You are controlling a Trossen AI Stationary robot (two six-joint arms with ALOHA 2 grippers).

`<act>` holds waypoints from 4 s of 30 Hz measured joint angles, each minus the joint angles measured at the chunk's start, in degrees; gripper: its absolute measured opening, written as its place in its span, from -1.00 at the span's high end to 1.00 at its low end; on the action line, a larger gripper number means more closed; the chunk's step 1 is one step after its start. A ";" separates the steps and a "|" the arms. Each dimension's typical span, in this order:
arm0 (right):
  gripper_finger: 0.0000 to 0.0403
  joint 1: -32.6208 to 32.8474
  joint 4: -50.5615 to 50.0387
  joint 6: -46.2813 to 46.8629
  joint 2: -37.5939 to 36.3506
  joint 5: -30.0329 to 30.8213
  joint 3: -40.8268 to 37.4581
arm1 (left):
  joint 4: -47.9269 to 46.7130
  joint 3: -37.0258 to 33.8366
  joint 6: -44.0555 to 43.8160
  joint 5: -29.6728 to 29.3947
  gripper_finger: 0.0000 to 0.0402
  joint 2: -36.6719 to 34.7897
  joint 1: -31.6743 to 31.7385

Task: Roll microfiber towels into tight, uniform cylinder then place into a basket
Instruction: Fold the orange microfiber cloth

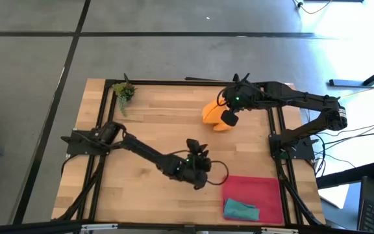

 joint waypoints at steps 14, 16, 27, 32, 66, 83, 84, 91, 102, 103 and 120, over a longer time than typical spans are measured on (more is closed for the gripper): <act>0.98 -0.43 -0.04 3.68 0.00 -4.09 0.00 | 16.74 0.00 4.14 10.21 0.30 0.00 8.97; 0.98 -0.43 -0.07 3.68 0.00 -4.14 0.00 | 18.84 0.00 6.54 13.41 0.30 0.00 9.77; 0.98 -0.46 -0.09 3.70 0.00 -4.12 0.00 | 27.30 0.07 15.29 21.40 0.30 1.51 12.85; 0.98 -0.46 -0.07 3.70 0.02 -4.08 0.00 | 30.76 0.08 15.53 19.19 0.30 3.33 13.31; 0.98 -0.46 8.92 6.88 0.04 -4.01 0.00 | 46.41 0.02 23.05 5.76 0.30 7.54 15.71; 0.98 -0.43 11.17 7.96 0.03 -4.01 0.00 | 47.95 0.02 24.71 -8.23 0.30 7.54 16.75; 0.98 -0.46 11.17 7.96 0.03 -4.01 0.00 | 47.95 0.02 24.73 -8.40 0.30 7.54 16.52; 0.98 -0.41 10.97 7.67 0.02 -4.02 0.00 | 47.98 0.02 28.56 -12.07 0.30 7.52 14.43; 0.98 -0.41 10.86 6.62 0.02 -4.01 0.00 | 47.98 0.02 29.16 -13.47 0.30 7.52 15.36; 0.98 -0.41 10.86 6.49 0.02 -4.01 0.00 | 47.98 0.02 29.15 -13.47 0.30 7.52 15.44; 0.98 -0.43 11.45 6.41 0.02 -4.01 0.00 | 41.16 0.02 25.36 -13.41 0.30 7.41 15.65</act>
